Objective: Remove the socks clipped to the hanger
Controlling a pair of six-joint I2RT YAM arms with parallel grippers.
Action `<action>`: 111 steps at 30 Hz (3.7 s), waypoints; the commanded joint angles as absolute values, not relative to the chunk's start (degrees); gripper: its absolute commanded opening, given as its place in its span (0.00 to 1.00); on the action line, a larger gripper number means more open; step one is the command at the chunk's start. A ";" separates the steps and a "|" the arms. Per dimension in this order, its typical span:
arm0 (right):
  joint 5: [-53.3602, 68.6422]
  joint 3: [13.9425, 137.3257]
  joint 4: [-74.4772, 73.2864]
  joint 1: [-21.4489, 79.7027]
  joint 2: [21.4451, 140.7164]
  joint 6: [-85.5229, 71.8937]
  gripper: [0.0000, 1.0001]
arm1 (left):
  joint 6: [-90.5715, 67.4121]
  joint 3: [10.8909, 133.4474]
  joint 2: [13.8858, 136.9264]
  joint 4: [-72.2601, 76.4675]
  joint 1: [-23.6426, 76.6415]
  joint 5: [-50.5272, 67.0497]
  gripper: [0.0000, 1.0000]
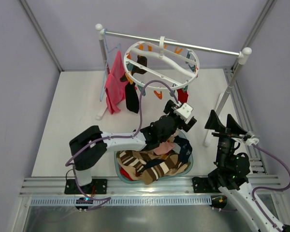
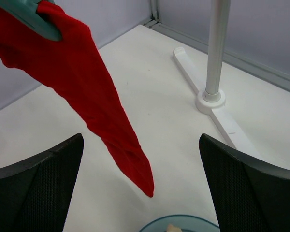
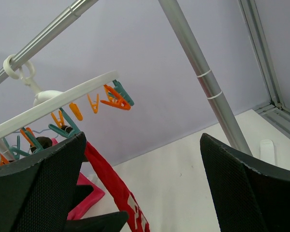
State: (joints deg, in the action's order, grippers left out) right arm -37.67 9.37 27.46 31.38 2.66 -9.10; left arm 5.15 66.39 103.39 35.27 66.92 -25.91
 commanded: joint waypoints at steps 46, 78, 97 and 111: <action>-14.51 26.97 32.44 32.17 34.63 -4.13 1.00 | 11.43 46.58 93.70 70.50 68.20 -31.30 0.00; -25.57 34.27 23.03 47.19 38.93 5.80 1.00 | 6.77 49.84 87.98 47.38 65.92 -7.91 0.00; -39.45 39.99 27.15 50.80 51.32 10.28 1.00 | 7.12 48.16 86.40 47.28 65.92 -6.95 0.00; -39.73 39.64 41.22 50.80 57.04 16.34 0.51 | 7.21 46.14 84.29 47.64 65.92 -5.89 0.00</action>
